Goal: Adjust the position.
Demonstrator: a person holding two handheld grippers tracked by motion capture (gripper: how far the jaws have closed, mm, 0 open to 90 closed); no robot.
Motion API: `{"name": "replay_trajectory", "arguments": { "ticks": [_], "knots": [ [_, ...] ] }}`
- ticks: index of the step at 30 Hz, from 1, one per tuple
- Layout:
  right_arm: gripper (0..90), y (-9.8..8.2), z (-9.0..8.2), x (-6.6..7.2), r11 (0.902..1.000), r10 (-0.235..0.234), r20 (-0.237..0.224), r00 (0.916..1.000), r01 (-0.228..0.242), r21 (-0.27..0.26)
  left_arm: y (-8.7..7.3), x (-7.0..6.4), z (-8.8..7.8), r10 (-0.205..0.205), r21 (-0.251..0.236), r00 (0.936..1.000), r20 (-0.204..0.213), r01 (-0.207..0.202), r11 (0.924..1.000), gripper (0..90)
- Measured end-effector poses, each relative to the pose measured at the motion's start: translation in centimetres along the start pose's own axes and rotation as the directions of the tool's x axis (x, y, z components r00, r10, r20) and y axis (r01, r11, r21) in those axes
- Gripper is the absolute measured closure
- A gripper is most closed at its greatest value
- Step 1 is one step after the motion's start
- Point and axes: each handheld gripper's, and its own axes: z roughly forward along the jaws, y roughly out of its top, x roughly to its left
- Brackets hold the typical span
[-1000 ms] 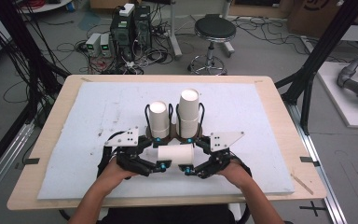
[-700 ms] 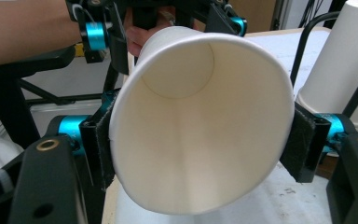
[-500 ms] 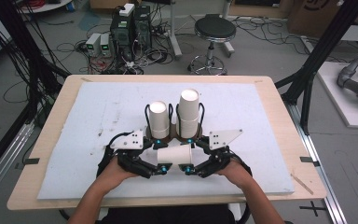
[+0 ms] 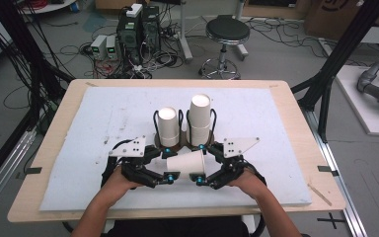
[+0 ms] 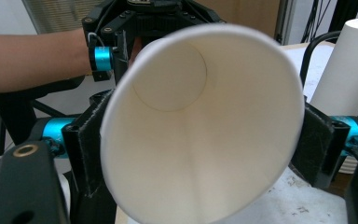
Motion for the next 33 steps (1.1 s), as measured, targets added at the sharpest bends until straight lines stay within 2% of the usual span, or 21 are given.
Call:
{"name": "replay_trajectory", "arguments": {
  "ticks": [4, 8, 12, 16, 19, 22, 26, 30, 33],
  "knots": [
    [19.1, 0.1, -0.1, 0.0, 0.9997, 0.010, -0.014, 0.9998, -0.010, -0.020, -0.1, 0.1, -0.2, -0.015, -0.048, 0.9998, 0.017, 0.016, 0.9987, 34.8],
    [23.0, 0.1, -0.3, 0.1, 0.9996, 0.005, -0.032, 0.9995, -0.006, -0.028, -0.3, 0.1, -0.1, -0.015, -0.050, 0.9995, 0.028, 0.016, 0.9986, 35.1],
    [26.7, 0.2, -0.5, -0.1, 0.9992, 0.001, -0.043, 0.9991, -0.003, -0.039, -0.6, 0.1, 0.3, -0.010, -0.012, 0.9997, 0.023, 0.010, 0.9999, 35.3],
    [27.4, 0.1, -0.5, -0.2, 0.9997, 0.004, -0.044, 0.9990, -0.005, -0.024, -0.6, 0.0, 0.7, -0.030, 0.022, 0.9996, 0.003, 0.030, 0.9993, 34.0],
    [27.7, 0.1, -0.5, -0.2, 0.9997, 0.003, -0.035, 0.9994, -0.004, -0.022, -0.5, -0.2, 0.9, -0.012, 0.069, 0.9987, -0.050, 0.015, 0.9975, 28.1],
    [27.8, 0.1, -0.5, -0.2, 0.9999, 0.006, -0.032, 0.9995, -0.006, -0.013, -0.4, -0.4, 1.0, 0.019, 0.082, 0.9976, -0.067, -0.014, 0.9965, 26.8],
    [27.8, 0.2, -0.4, -0.2, 1.0000, 0.005, -0.028, 0.9996, -0.005, -0.007, -0.4, -0.5, 1.4, 0.037, 0.114, 0.9971, -0.067, -0.029, 0.9931, 26.9],
    [28.7, 0.2, -0.3, -0.2, 1.0000, 0.004, -0.030, 0.9995, -0.004, -0.009, -0.5, -0.6, 1.7, 0.057, 0.134, 0.9974, -0.045, -0.050, 0.9898, 33.4],
    [29.3, 0.2, -0.3, -0.2, 0.9999, 0.009, -0.042, 0.9991, -0.009, -0.010, -0.5, -0.6, 1.7, 0.058, 0.144, 0.9980, -0.027, -0.053, 0.9881, 35.0]
  ]
}}
